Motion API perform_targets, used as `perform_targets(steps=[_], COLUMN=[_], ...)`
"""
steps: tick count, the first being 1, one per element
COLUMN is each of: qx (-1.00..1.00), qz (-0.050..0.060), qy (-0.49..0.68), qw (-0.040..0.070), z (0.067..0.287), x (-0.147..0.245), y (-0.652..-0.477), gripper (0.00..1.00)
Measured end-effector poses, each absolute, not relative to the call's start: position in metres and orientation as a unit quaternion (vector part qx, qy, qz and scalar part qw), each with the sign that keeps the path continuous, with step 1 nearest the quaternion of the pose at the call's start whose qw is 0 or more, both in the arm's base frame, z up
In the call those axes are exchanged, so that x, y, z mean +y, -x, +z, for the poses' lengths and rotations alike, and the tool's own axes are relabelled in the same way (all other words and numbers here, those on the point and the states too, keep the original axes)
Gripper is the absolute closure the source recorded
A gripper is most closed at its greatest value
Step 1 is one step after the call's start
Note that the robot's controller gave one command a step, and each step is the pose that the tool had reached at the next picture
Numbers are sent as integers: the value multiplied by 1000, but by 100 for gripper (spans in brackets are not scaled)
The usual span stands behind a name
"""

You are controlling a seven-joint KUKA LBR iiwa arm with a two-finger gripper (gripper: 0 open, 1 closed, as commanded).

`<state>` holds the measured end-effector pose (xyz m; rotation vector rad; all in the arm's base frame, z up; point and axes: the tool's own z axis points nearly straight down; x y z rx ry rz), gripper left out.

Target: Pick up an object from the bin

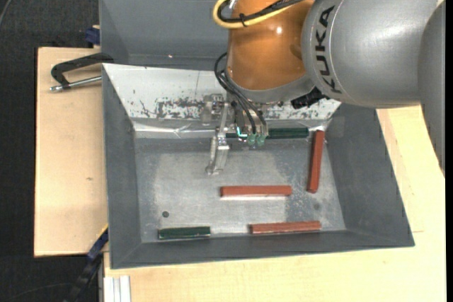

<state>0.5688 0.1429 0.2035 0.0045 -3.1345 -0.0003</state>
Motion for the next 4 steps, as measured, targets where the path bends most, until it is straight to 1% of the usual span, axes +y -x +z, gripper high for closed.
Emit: perform_targets(steps=[1, 2, 3, 4], qx=[-998, -999, -999, -998], qz=[0, 1, -1, 0], qy=[-70, -34, -38, -58], qw=[4, -4, -2, -8], z=[71, 78, 78, 206], x=[122, 44, 51, 37], y=[-501, -535, -533, -556], gripper=[0, 0, 100, 100])
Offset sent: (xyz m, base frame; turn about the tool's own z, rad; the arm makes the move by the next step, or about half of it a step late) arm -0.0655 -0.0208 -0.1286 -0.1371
